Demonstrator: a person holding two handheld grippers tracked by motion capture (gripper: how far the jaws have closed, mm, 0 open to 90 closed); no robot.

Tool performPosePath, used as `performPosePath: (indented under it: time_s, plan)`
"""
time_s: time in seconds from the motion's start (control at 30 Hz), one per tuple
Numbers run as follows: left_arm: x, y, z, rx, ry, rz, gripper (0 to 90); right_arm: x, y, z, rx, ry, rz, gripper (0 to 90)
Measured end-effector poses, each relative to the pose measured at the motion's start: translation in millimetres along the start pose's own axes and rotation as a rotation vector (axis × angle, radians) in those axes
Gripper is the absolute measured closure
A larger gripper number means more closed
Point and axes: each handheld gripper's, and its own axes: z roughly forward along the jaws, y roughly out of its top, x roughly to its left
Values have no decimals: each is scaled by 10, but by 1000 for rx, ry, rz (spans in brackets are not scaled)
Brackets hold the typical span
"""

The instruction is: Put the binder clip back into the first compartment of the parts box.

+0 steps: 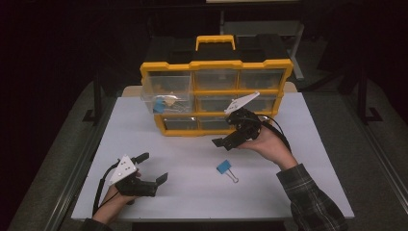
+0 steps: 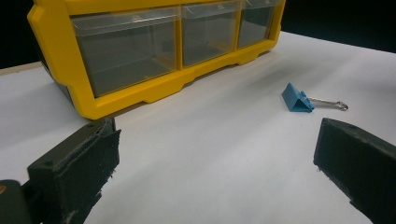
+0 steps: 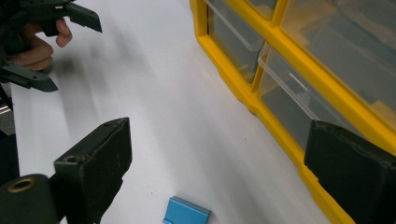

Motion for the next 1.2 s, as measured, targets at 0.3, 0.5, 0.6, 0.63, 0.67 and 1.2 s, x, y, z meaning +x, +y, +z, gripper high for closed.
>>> performPosePath:
  time_s: [0.3, 0.5, 0.6, 0.63, 0.67, 1.2]
  plan:
    - [-1, -1, -1, -3, 0, -6, 1, 57, -180, 127, 9, -6, 19, 73]
    - [0, -1, -2, 0, 0, -2, 1, 94, -279, 202, 26, -17, 21, 74]
    - [-3, 1, -2, -1, 0, -2, 1, 115, -326, 237, 37, -31, 21, 75]
    - [-5, 2, -2, -2, 0, -1, 1, 119, -345, 245, 39, -29, 25, 76]
    - [0, 3, -2, -3, 1, 8, 1, 123, -366, 256, 42, -31, 28, 76]
    - [-5, 6, -10, 1, 2, -2, 2, 163, -668, 429, 90, -52, 61, 78]
